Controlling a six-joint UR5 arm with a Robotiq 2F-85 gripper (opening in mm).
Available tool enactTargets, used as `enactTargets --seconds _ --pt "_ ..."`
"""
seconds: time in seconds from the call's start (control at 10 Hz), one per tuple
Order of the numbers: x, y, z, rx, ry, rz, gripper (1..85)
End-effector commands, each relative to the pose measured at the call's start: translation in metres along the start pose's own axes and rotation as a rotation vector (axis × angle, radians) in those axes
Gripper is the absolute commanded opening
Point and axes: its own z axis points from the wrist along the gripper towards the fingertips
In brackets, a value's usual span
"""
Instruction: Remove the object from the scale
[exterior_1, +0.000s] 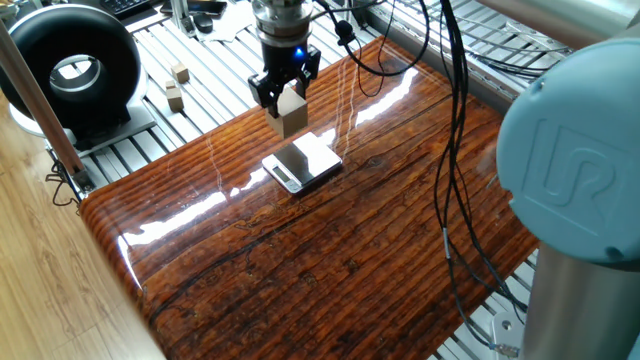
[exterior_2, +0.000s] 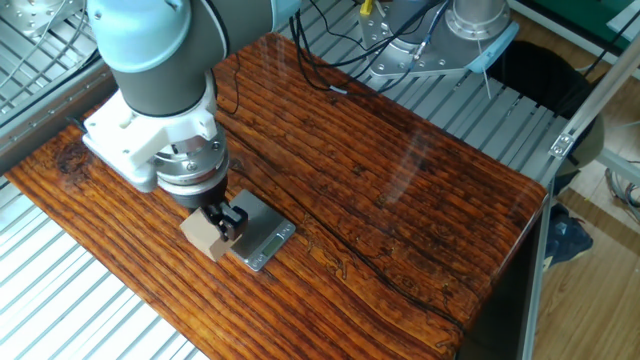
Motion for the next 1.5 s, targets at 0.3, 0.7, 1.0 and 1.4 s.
enactTargets --seconds 0.3,0.7,1.0,1.4 --pt "0.009 0.008 -0.003 -0.035 0.049 -0.011 41.0" --pt "-0.015 -0.004 0.009 0.005 0.017 -0.036 41.3" --pt "-0.038 -0.004 0.027 -0.008 -0.015 -0.039 41.7" --pt "-0.057 0.002 0.037 -0.019 -0.045 -0.036 44.3"
